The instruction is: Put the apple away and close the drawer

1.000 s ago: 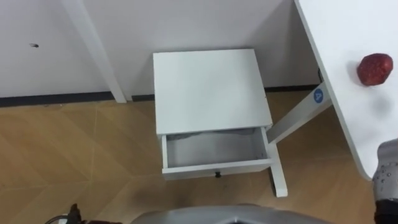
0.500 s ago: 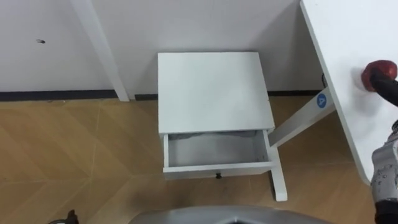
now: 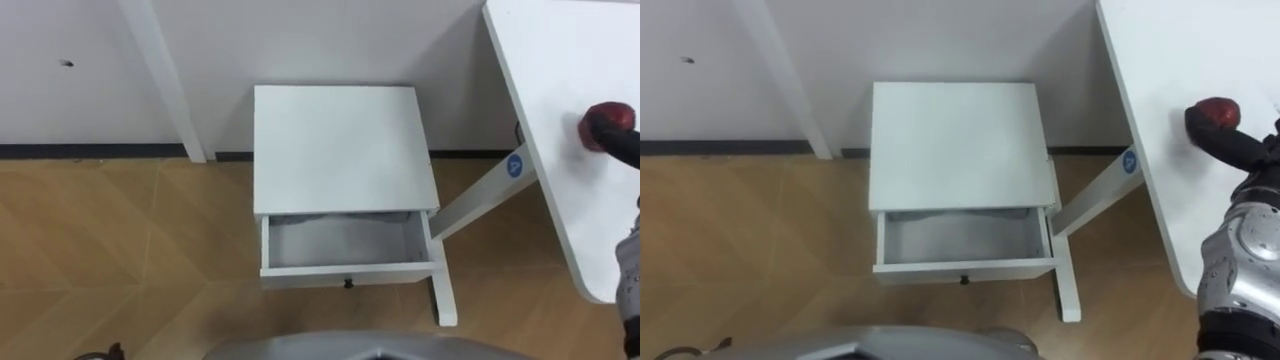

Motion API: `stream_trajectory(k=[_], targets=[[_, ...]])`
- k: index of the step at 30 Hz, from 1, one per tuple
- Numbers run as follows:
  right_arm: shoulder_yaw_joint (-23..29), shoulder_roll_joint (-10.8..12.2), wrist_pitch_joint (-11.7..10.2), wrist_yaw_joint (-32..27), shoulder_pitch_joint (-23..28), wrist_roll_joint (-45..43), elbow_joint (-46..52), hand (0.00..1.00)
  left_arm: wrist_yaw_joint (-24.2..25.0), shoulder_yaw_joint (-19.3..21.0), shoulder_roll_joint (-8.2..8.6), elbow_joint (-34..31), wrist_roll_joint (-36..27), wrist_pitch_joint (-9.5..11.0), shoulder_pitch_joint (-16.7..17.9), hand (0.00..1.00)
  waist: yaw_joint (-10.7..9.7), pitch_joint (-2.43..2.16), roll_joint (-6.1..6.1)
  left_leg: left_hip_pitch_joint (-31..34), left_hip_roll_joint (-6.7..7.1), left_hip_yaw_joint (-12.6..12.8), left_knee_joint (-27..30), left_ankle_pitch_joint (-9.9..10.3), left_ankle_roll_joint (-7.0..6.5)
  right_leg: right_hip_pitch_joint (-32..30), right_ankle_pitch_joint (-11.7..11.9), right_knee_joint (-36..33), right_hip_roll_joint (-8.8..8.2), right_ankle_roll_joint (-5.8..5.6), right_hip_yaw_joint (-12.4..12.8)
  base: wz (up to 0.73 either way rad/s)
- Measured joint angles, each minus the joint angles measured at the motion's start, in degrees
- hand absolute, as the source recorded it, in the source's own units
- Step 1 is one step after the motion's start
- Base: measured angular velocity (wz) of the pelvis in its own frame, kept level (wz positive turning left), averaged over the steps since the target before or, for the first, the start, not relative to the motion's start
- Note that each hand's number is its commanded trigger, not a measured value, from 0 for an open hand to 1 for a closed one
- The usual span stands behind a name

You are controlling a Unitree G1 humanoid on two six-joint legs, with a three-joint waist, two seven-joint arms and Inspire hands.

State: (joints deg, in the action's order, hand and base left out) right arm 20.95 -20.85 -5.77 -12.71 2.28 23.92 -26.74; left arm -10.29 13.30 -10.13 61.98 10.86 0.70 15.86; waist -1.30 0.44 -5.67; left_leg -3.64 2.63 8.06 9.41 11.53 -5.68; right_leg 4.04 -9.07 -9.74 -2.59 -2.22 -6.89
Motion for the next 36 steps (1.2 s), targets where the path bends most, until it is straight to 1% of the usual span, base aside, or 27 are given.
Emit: stream_trajectory(k=[1, 9, 11, 14, 18, 21, 22, 23, 25, 28, 31, 36], targets=[[0.0, -0.11, 0.45, 0.51, -0.03, 0.01, -0.44, 0.0, 0.19, 0.0, -0.05, -0.01, 0.0, -0.02, 0.16, 0.0, 0.01, -0.05, -0.06, 0.0, 0.0, -0.07, 0.01, 0.0, 0.0, 0.04, 0.0, -0.03, 0.0, 0.0, -0.09, 0.04], [0.0, -0.83, 0.94, 3.47, -1.44, 0.15, -4.84, 0.0, 0.82, 0.02, -0.26, -0.11, 0.07, -0.47, 0.4, 0.0, 0.05, -0.19, 0.11, 0.01, 0.01, -0.29, 0.11, 0.0, 0.0, 0.21, 0.0, 0.03, -0.12, 0.0, -0.96, 0.01], [0.0, -1.6, 1.13, 4.13, -1.47, 0.14, -4.87, 0.0, 0.83, 0.02, -0.35, -0.23, 0.07, -0.82, 0.41, 0.0, 0.04, -0.25, 0.33, 0.0, 0.02, -0.31, 0.12, 0.0, 0.0, 0.25, 0.0, 0.03, -0.15, 0.0, -1.12, 0.0], [0.0, -2.35, 1.63, 4.37, -2.67, 0.08, -5.71, 0.0, 0.87, 0.05, -0.61, -0.27, 0.61, -1.17, 0.45, 0.0, -0.01, -0.17, 0.43, 0.09, 0.01, -0.34, 0.18, 0.0, 0.0, 0.31, 0.0, 0.04, -0.12, 0.0, -1.12, 0.0], [-0.03, -3.95, 2.2, 6.05, -3.73, -0.01, -7.11, 0.0, 0.9, 0.05, -0.82, -0.79, 1.55, -1.17, 0.48, 0.0, 0.11, -0.16, 0.37, 0.39, 0.01, -0.39, 0.2, 0.0, 0.0, 0.17, 0.0, -0.01, -0.11, 0.0, -1.18, 0.0], [-0.14, -4.54, 2.16, 6.27, -5.09, -1.88, -7.67, 0.0, 0.92, 0.04, -0.88, -1.45, 2.92, -1.18, 0.59, 0.0, 0.1, -0.17, 0.13, 0.64, 0.01, -0.44, 0.31, 0.0, 0.01, -0.04, 0.0, 0.0, -0.11, 0.0, -1.22, 0.0], [-1.2, -5.14, 2.15, 6.32, -6.31, -2.09, -9.74, 0.0, 0.99, -0.03, -1.07, -1.45, 3.09, -1.17, 0.53, 0.0, 0.1, -0.27, -0.1, 0.58, 0.01, -0.51, 0.32, -0.01, 0.01, -0.03, 0.0, 0.01, -0.1, 0.0, -1.18, 0.04], [-2.09, -5.61, 2.19, 6.46, -7.42, -2.25, -11.78, 0.0, 1.07, -0.12, -1.38, -1.47, 3.11, -1.17, 0.37, 0.0, 0.11, -0.25, -0.41, 0.46, 0.01, -0.57, 0.37, -0.01, 0.01, -0.04, 0.0, 0.03, -0.1, 0.0, -1.18, 0.03], [-2.32, -5.63, 2.2, 6.48, -8.49, -2.41, -13.79, 0.0, 1.25, -0.18, -1.78, -1.48, 3.14, -1.18, 0.33, 0.0, 0.17, -0.28, -0.76, 0.46, 0.02, -0.62, 0.39, -0.01, 0.01, -0.03, 0.0, 0.04, -0.11, 0.0, -1.18, 0.02], [-2.32, -5.64, 2.2, 6.58, -9.92, -4.21, -15.67, 0.0, 1.82, -0.17, -2.27, -1.47, 3.16, -1.23, 0.66, 0.0, 0.15, -0.18, -0.96, 0.48, 0.09, -0.79, 0.38, -0.01, 0.01, 0.0, 0.0, 0.05, -0.19, 0.0, -1.41, 0.02], [-2.32, -5.66, 2.2, 6.58, -11.34, -4.25, -17.67, 0.0, 1.94, -0.21, -2.34, -1.47, 3.16, -1.65, 0.65, 0.0, 0.05, -0.17, -0.99, 0.54, 0.11, -1.09, 0.38, -0.01, 0.01, 0.08, 0.0, 0.07, -0.23, 0.0, -2.02, 0.04], [-2.32, -5.73, 2.27, 6.62, -11.43, -4.25, -17.72, 0.0, 1.97, -0.26, -2.34, -1.47, 3.16, -1.78, 0.65, 0.0, 0.0, -0.18, -0.9, 0.85, 0.1, -1.87, 0.38, -0.01, 0.01, 0.07, 0.0, 0.11, -0.22, 0.0, -2.69, 0.08]])
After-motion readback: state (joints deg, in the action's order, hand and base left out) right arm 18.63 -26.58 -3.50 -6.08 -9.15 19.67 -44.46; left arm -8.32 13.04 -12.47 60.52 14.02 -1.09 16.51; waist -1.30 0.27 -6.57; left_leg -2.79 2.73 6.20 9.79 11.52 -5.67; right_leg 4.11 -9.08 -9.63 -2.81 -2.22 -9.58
